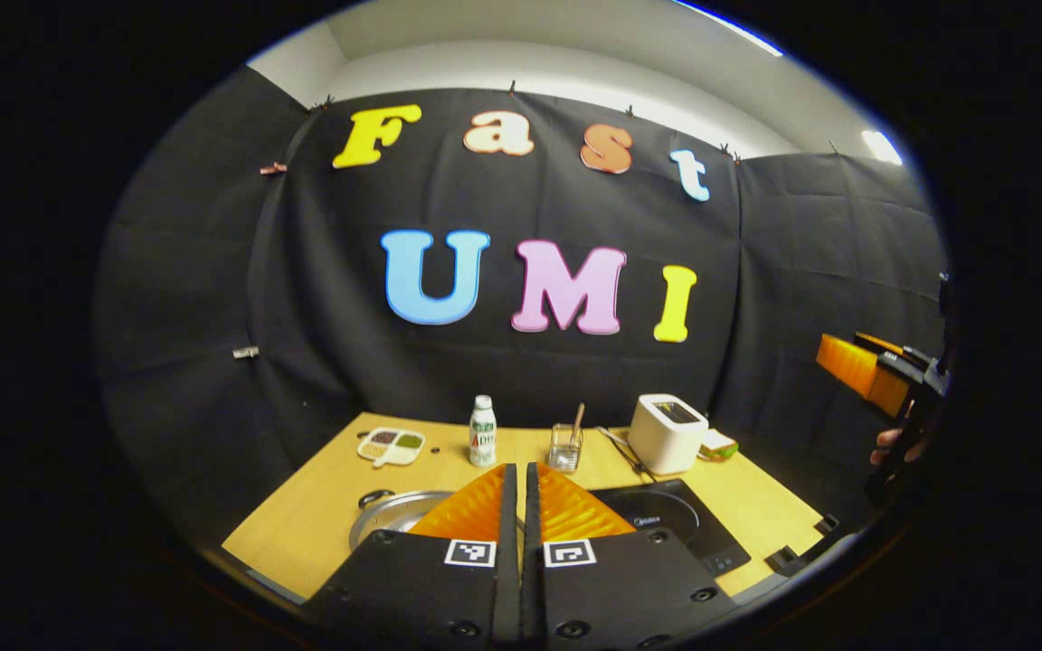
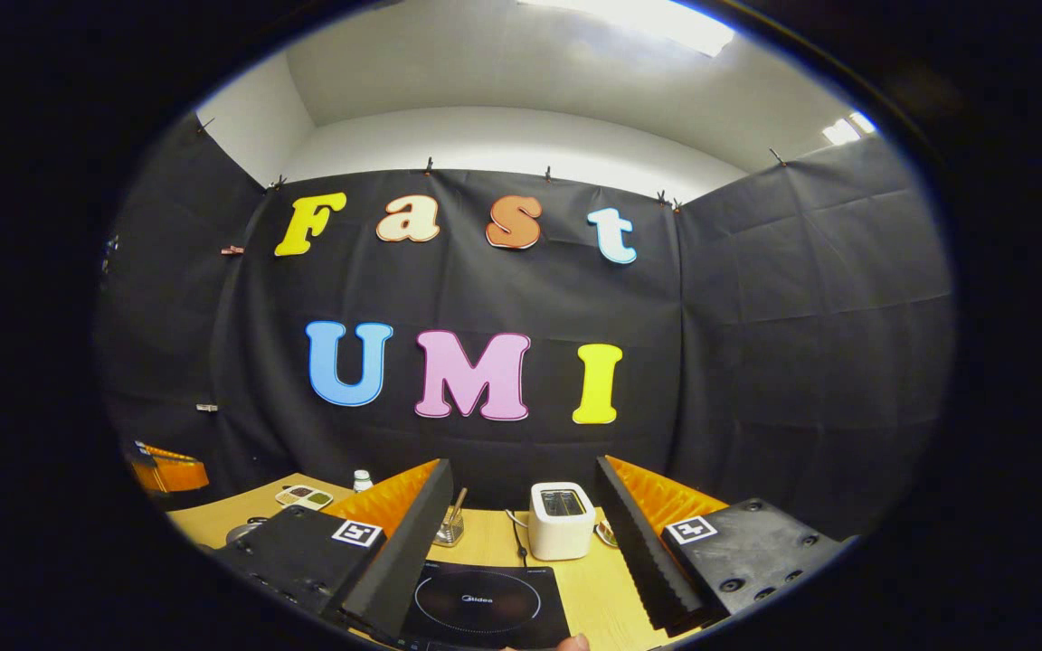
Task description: First push the handle of the pot to place it horizontally, then grasp the pot with both hands and set it on the induction cooktop.
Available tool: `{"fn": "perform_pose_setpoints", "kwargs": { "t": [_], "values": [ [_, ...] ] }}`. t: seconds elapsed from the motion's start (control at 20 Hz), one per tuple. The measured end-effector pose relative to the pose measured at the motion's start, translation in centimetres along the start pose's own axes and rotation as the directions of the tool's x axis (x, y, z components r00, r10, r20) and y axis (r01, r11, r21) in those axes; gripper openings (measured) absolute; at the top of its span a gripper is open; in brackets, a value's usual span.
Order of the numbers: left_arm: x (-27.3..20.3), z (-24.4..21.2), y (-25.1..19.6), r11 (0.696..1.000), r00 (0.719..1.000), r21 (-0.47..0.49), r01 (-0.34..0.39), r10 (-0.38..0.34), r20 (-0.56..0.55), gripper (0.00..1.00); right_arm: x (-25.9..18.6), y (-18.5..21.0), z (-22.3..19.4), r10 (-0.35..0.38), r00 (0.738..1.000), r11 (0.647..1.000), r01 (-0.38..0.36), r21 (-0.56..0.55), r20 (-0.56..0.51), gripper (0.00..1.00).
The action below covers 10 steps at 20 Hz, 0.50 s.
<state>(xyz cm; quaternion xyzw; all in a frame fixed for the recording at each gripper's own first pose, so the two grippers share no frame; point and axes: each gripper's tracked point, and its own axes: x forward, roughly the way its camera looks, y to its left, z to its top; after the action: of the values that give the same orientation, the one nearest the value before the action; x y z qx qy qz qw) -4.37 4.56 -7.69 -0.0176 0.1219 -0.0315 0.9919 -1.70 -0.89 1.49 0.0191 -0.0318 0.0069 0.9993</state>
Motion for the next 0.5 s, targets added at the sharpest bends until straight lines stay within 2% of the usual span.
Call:
{"fn": "perform_pose_setpoints", "kwargs": {
  "t": [0.1, 0.25, 0.4, 0.5],
  "values": [
    [0.4, -3.4, 0.6, 0.999, 0.994, 0.023, 0.022, -0.02, -0.109, 0.05, 0.0, 0.0, -0.4, -0.001, 1.0, 1.0, 0.001, -0.02, -0.008, 0.97],
    [0.9, -9.8, 0.1, 0.994, 0.947, 0.037, 0.1, -0.083, -0.31, 0.05, -0.1, 0.1, -0.8, 0.003, 1.0, 1.0, -0.004, -0.019, -0.022, 0.98],
    [0.4, -15.8, -0.5, 0.986, 0.858, 0.003, 0.166, -0.143, -0.493, 0.05, -0.1, 0.0, -1.0, -0.002, 1.0, 0.999, 0.001, -0.038, -0.023, 0.98],
    [0.5, -18.6, -0.3, 0.984, 0.804, -0.025, 0.176, -0.159, -0.573, 0.05, -0.3, -0.3, -1.4, -0.007, 0.999, 0.999, 0.006, -0.042, -0.038, 0.98]
  ]
}}
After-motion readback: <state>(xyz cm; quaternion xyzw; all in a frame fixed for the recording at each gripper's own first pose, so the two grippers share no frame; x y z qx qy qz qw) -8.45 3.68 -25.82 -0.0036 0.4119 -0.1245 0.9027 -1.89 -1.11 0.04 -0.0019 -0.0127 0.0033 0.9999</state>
